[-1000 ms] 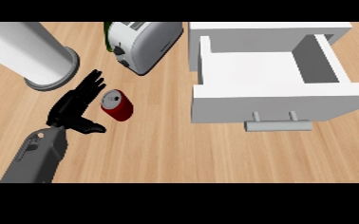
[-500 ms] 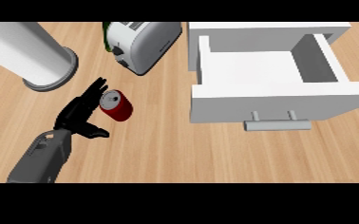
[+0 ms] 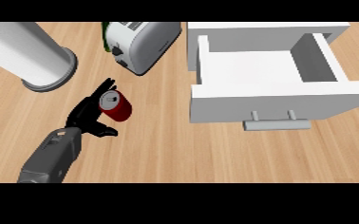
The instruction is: Pick up the can, place it into the drawer and close the drawer
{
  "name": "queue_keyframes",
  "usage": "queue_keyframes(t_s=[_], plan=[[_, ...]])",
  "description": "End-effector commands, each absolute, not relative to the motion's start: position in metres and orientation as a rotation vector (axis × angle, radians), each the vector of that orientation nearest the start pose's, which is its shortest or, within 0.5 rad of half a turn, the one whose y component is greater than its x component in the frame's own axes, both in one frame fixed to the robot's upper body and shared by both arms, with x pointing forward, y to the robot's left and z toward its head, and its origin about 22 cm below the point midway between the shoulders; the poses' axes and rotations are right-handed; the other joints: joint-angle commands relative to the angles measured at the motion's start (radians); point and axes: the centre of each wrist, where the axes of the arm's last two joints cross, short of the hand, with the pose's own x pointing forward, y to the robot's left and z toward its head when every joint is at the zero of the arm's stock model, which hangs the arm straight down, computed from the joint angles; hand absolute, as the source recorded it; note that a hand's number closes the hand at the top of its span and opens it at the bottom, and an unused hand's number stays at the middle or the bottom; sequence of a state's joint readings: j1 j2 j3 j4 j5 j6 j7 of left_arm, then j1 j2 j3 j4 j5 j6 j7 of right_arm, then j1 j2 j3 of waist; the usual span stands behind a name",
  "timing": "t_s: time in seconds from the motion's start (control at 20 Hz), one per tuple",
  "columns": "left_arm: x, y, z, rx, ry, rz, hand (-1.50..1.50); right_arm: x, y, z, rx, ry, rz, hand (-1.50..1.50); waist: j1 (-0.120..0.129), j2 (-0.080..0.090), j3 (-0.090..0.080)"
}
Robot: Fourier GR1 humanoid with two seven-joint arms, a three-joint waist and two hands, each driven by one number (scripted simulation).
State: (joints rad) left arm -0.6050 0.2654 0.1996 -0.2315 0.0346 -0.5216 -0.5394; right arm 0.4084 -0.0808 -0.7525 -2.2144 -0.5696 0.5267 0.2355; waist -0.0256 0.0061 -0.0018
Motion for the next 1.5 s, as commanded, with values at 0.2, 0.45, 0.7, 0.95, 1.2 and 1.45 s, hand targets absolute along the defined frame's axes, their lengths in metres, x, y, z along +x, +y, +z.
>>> queue_keyframes(t_s=[0.2, 0.45, 0.7, 0.95, 1.2, 1.45], plan=[[0.325, 0.301, -0.101, -0.446, -1.314, -0.059, 1.50, 0.070, -0.381, 0.116, -0.161, -1.776, -0.079, -1.50, 0.001, 0.001, 0.000], [0.342, 0.283, -0.090, -0.569, -1.295, -0.114, 1.50, 0.073, -0.380, 0.115, -0.149, -1.781, -0.078, -1.50, 0.005, -0.001, 0.000], [0.348, 0.278, -0.083, -0.643, -1.363, -0.133, 1.50, 0.051, -0.384, 0.122, -0.158, -1.780, -0.096, -1.50, 0.003, -0.005, 0.001], [0.322, 0.278, -0.108, -0.319, -1.476, 0.237, 1.50, 0.058, -0.376, 0.116, -0.181, -1.763, -0.122, -1.50, 0.034, -0.012, 0.002], [0.337, 0.245, -0.094, -0.258, -1.556, 0.340, 1.50, 0.050, -0.371, 0.110, -0.189, -1.764, -0.124, -1.50, 0.035, -0.018, 0.004], [0.341, 0.226, -0.068, -0.291, -1.605, 0.279, 1.50, 0.053, -0.361, 0.115, -0.188, -1.774, -0.148, -1.50, 0.039, -0.017, 0.004]])
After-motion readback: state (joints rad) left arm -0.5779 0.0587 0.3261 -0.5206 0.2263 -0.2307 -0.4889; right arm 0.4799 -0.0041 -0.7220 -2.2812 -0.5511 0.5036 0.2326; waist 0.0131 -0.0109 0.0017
